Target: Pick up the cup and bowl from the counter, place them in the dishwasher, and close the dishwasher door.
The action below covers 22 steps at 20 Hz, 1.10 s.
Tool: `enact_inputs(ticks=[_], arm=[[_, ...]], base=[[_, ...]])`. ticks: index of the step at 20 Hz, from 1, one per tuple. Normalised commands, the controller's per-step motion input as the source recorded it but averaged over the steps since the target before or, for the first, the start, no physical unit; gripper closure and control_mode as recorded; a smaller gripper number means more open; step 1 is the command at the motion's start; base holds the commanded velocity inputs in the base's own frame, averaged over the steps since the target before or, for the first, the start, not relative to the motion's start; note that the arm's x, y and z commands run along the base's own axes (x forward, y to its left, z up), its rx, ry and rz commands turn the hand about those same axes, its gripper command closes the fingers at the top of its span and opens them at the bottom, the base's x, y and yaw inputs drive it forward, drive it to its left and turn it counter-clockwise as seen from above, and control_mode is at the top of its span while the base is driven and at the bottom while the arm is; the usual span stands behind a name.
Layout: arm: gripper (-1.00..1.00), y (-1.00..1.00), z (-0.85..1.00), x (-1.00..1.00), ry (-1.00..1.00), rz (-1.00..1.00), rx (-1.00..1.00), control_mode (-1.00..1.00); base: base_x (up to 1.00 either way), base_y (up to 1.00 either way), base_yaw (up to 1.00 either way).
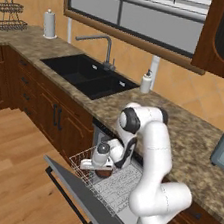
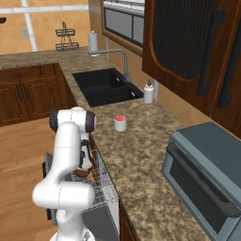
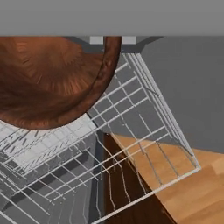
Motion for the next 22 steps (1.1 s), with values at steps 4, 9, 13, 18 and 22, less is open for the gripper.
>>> enact_inputs(ticks=[4,9,13,18,22], arm=[[1.00,0.08,-0.54,0.02,0.00,0.00,0.00,-1.00],[1.00,0.28,-0.62,0.03,0.00,0.00,0.00,-1.00],[1.00,0.07,-0.52,0.09,0.00,0.00,0.00,-1.00],[1.00,-0.05,0.13,0.00,-0.03,0.00,0.03,-1.00],[1.00,0.00,0.06,0.35,-0.03,0.00,0.00,-1.00]], base=[[0.00,0.00,0.00],[0.00,0.00,0.00],[0.00,0.00,0.00],[0.00,0.00,0.00],[0.00,0.00,0.00]])
